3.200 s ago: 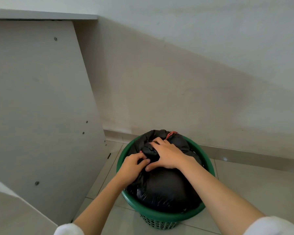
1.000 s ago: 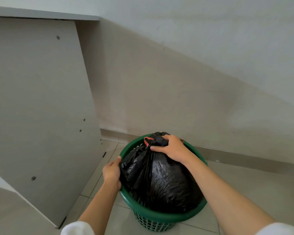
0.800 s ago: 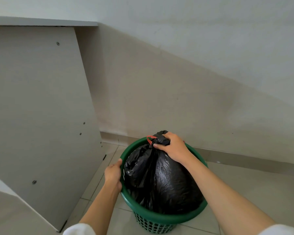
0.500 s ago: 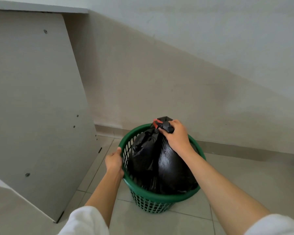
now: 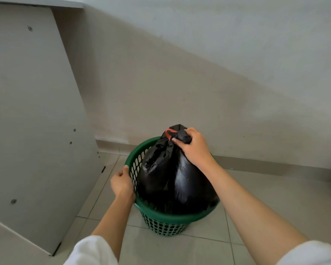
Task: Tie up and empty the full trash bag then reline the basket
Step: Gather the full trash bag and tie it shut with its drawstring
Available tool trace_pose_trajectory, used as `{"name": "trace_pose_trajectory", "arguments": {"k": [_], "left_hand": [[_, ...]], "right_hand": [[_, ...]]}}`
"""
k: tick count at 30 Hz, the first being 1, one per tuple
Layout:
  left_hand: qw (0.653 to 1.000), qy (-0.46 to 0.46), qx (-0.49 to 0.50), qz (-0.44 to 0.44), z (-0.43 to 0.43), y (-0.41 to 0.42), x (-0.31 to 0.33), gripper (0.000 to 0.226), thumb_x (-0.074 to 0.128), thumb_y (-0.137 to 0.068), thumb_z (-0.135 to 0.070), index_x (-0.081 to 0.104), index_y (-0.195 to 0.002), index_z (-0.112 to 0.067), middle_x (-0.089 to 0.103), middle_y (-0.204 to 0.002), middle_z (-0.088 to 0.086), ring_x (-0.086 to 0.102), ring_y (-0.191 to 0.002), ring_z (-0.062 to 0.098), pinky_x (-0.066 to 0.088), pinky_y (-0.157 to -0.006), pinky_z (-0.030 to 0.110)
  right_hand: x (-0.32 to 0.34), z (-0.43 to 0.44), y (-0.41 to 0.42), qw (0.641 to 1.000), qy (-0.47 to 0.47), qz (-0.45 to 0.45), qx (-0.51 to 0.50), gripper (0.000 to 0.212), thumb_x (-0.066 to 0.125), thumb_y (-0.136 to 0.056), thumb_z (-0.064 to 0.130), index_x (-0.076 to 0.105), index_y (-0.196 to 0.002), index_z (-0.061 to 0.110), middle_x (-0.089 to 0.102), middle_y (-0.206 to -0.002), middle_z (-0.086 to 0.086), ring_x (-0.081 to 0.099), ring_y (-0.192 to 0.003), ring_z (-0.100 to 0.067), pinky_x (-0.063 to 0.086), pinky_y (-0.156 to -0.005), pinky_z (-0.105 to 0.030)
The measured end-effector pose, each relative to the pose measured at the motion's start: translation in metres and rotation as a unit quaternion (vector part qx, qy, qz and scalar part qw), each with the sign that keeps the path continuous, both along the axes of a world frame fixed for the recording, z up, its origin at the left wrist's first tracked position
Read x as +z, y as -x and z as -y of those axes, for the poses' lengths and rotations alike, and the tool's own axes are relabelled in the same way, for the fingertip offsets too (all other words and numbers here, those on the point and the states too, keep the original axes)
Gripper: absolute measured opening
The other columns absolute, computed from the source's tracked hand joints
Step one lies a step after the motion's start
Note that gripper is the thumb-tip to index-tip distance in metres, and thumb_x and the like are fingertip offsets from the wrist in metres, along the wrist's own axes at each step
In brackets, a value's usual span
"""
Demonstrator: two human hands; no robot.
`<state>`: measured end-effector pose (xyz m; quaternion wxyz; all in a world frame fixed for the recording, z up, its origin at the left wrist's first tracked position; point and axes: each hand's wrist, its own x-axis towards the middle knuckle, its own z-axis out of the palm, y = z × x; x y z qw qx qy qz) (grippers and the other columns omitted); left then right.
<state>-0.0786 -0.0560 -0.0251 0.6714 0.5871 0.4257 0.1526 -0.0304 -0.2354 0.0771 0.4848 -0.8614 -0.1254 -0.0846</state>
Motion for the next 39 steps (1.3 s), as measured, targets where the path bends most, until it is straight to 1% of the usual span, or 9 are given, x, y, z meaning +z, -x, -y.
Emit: {"name": "trace_pose_trajectory", "arguments": {"k": [7,14,19,22,29,32,35,37,39], "left_hand": [[0.995,-0.098,-0.017,0.002,0.005,0.008,0.002,0.038,0.047,-0.097,-0.03,0.043,-0.066,-0.008,0.04,-0.058,0.002,0.034,-0.052,0.015,0.029,-0.051,0.028],[1.0,0.014,0.012,-0.012,0.007,-0.012,0.0,0.036,0.048,-0.097,-0.029,0.057,-0.102,0.005,0.051,-0.073,0.01,0.05,-0.078,0.028,0.044,-0.075,0.039],[0.997,0.072,-0.009,-0.009,0.009,-0.016,0.007,0.029,0.043,-0.099,-0.026,0.054,-0.1,0.001,0.053,-0.074,0.01,0.055,-0.083,0.032,0.05,-0.082,0.043],[0.996,0.088,-0.032,-0.013,0.007,-0.017,0.008,0.028,0.042,-0.099,-0.025,0.054,-0.103,0.0,0.058,-0.079,0.013,0.059,-0.084,0.035,0.052,-0.085,0.048],[0.991,0.116,-0.066,-0.023,-0.012,-0.016,-0.001,0.027,0.045,-0.098,-0.021,0.056,-0.089,0.002,0.059,-0.079,0.016,0.057,-0.068,0.031,0.053,-0.073,0.043],[0.988,0.027,-0.136,-0.074,-0.027,-0.015,0.006,0.028,0.044,-0.098,-0.02,0.057,-0.088,0.003,0.058,-0.081,0.017,0.054,-0.07,0.028,0.047,-0.067,0.036],[0.948,-0.232,-0.179,-0.124,-0.037,-0.016,0.037,0.039,0.037,-0.099,-0.028,0.058,-0.109,0.004,0.06,-0.102,0.017,0.056,-0.091,0.032,0.044,-0.078,0.037],[0.934,-0.313,-0.173,0.012,-0.03,-0.016,0.077,0.043,0.032,-0.1,-0.039,0.055,-0.118,-0.008,0.057,-0.115,0.008,0.054,-0.107,0.029,0.04,-0.087,0.037],[0.894,-0.335,-0.209,0.214,-0.013,-0.012,0.123,0.041,0.031,-0.099,-0.044,0.049,-0.13,-0.024,0.052,-0.127,-0.005,0.048,-0.119,0.013,0.037,-0.098,0.029]], "right_hand": [[0.021,-0.006,-0.026,0.989,-0.064,0.031,-0.13,0.022,0.066,-0.086,0.019,0.064,-0.095,-0.001,0.057,-0.102,-0.019,0.053,-0.093,-0.028,0.03,-0.071,-0.02],[0.038,0.011,-0.012,0.987,-0.086,0.072,-0.111,0.012,0.066,-0.086,0.016,0.057,-0.083,0.009,0.047,-0.089,-0.007,0.044,-0.077,-0.016,0.029,-0.061,-0.016],[0.056,0.019,-0.012,0.982,-0.086,0.122,-0.115,0.012,0.067,-0.085,0.013,0.056,-0.082,0.011,0.049,-0.089,-0.008,0.046,-0.077,-0.017,0.032,-0.061,-0.012],[0.062,0.022,-0.015,0.97,-0.119,0.15,-0.153,0.012,0.066,-0.086,0.011,0.062,-0.088,0.001,0.048,-0.09,-0.007,0.047,-0.079,-0.017,0.034,-0.063,-0.005],[0.08,0.014,-0.017,0.958,-0.14,0.18,-0.174,0.016,0.063,-0.088,0.012,0.064,-0.094,-0.003,0.046,-0.093,-0.006,0.045,-0.078,-0.015,0.034,-0.063,-0.009],[0.08,0.006,-0.017,0.965,-0.131,0.171,-0.153,0.016,0.064,-0.088,0.013,0.064,-0.093,-0.002,0.046,-0.094,-0.006,0.046,-0.079,-0.016,0.031,-0.066,-0.013],[0.083,-0.006,-0.018,0.972,-0.116,0.155,-0.136,0.015,0.064,-0.088,0.017,0.062,-0.09,0.002,0.045,-0.093,-0.005,0.045,-0.078,-0.016,0.028,-0.066,-0.013],[0.087,-0.013,-0.021,0.975,-0.11,0.14,-0.13,0.019,0.064,-0.088,0.019,0.062,-0.093,0.0,0.044,-0.094,-0.005,0.044,-0.079,-0.016,0.027,-0.065,-0.013],[0.092,-0.018,-0.024,0.979,-0.102,0.125,-0.126,0.022,0.065,-0.088,0.019,0.062,-0.095,-0.001,0.044,-0.095,-0.005,0.043,-0.08,-0.015,0.026,-0.065,-0.013]]}}
